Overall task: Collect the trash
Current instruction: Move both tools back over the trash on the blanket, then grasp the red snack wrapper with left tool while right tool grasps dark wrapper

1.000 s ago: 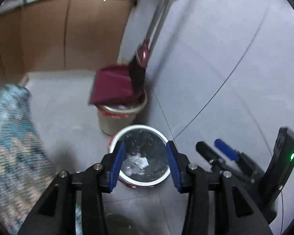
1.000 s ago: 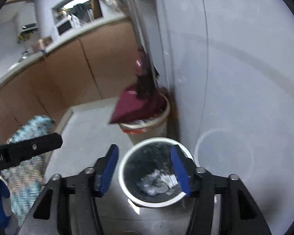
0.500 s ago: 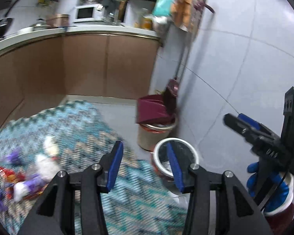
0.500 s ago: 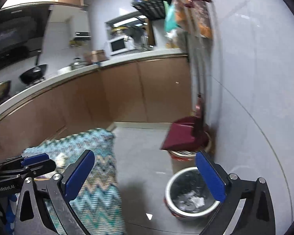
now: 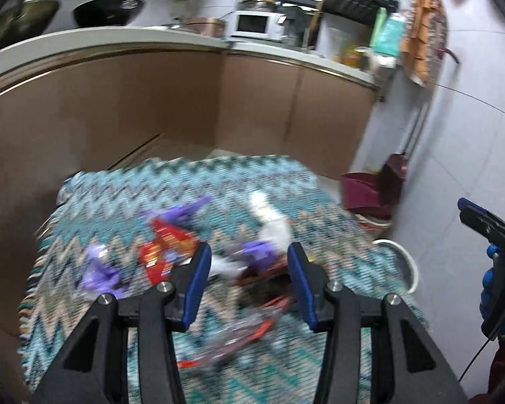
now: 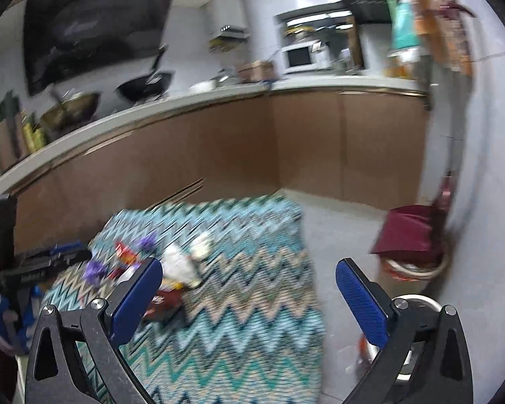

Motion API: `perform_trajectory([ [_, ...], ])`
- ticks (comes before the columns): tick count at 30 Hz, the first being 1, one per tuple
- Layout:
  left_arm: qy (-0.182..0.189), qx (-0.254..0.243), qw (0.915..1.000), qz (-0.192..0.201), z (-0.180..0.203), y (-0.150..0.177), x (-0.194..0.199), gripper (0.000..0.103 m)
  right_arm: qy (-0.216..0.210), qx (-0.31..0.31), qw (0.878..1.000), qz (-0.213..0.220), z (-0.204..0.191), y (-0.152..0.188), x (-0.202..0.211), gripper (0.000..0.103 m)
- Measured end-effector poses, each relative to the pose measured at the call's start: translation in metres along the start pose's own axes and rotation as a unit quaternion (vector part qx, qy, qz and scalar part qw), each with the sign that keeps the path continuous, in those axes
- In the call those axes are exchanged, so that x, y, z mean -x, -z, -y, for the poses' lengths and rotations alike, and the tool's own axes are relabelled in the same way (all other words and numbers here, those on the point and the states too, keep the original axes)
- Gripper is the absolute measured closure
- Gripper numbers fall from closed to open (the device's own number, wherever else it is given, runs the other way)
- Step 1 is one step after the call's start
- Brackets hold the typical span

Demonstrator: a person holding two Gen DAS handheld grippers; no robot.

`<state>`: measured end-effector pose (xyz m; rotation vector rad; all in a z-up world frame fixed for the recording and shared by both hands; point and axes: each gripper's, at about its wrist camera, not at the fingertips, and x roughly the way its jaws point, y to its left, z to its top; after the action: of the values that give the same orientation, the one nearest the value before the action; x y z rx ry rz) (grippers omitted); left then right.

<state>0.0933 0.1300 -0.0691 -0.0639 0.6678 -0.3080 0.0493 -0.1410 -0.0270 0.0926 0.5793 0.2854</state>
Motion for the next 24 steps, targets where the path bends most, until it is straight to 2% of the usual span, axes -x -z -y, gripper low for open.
perform_trajectory([
  [5,0.011,0.008,0.9996,-0.024,-0.026,0.026,-0.002,0.058,-0.051,0.035,0.997,-0.048,-0.037,0.011,-0.036,0.0],
  [11,0.029,-0.012,0.9985,-0.045,-0.011,0.039,-0.019,0.058,-0.089,0.077,0.988,-0.097,-0.075,0.027,-0.083,0.0],
  [16,0.058,-0.028,0.9964,-0.056,0.001,0.037,-0.035,0.058,-0.103,0.122,0.98,-0.115,-0.094,0.036,-0.109,0.004],
  [19,0.065,-0.025,0.9957,-0.062,0.002,0.036,-0.043,0.058,-0.108,0.147,0.977,-0.113,-0.103,0.036,-0.122,0.011],
  [24,0.069,-0.005,0.9953,-0.067,-0.003,0.035,-0.049,0.058,-0.115,0.174,0.97,-0.125,-0.109,0.038,-0.152,0.03],
])
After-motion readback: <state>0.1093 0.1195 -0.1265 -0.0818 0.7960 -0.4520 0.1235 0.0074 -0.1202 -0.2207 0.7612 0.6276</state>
